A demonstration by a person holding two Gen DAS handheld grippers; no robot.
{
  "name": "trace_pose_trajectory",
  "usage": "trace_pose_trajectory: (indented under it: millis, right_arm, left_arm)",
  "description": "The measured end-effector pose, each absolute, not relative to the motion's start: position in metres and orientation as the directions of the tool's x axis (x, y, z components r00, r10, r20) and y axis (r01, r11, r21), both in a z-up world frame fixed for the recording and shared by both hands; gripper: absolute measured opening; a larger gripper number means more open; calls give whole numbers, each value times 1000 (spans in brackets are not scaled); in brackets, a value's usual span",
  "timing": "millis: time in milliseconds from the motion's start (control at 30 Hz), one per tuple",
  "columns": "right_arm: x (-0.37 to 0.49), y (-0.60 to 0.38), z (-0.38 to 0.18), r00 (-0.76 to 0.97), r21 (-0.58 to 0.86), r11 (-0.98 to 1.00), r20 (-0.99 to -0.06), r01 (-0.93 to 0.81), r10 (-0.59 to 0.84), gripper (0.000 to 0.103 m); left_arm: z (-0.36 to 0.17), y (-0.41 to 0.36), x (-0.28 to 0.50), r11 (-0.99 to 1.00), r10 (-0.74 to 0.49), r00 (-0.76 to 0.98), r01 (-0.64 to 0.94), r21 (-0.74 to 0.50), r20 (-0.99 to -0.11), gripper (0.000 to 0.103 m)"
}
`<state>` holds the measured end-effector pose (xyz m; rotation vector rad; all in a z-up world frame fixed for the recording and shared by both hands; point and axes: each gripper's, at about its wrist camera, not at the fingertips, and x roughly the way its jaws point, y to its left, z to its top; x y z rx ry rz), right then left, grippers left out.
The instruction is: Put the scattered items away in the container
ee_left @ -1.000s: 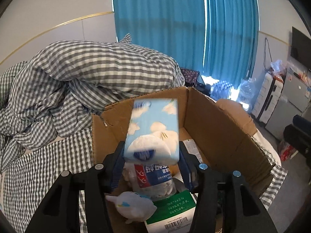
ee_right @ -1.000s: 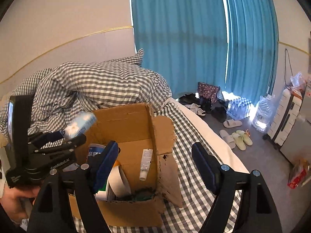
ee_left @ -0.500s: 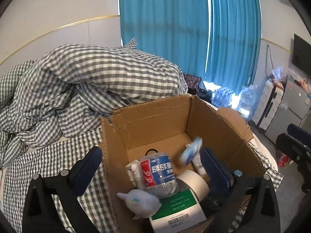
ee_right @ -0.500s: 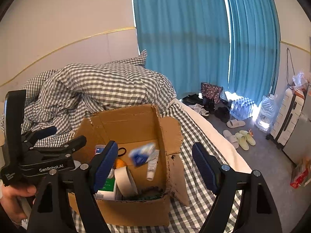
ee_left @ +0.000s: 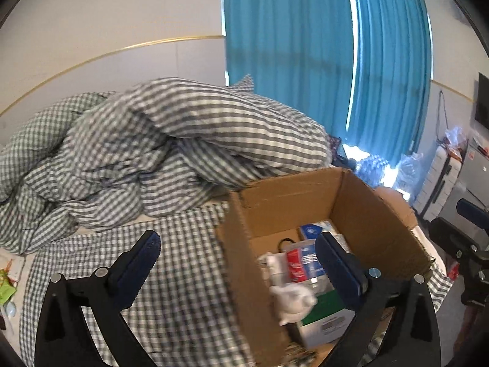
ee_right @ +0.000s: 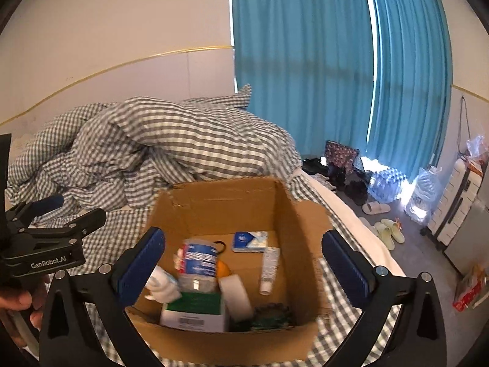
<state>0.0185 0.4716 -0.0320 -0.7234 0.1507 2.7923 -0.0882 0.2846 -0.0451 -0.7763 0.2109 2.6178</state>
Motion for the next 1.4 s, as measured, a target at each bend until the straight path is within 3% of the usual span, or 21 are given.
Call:
trace_pose_trajectory:
  millis: [367, 867, 1400]
  right_arm:
    - [-14, 393, -13, -883, 32, -991, -457, -133, 104, 103]
    - [-38, 276, 6, -898, 45, -997, -434, 59, -73, 103]
    - [-35, 225, -6, -875, 48, -989, -462, 139, -145, 103]
  left_arm:
    - [-14, 172, -91, -966, 233, -814, -257, -29, -531, 103]
    - [20, 33, -58, -999, 26, -880, -32, 5, -473, 103]
    - [7, -33, -35, -997, -51, -859, 77, -30, -509, 103]
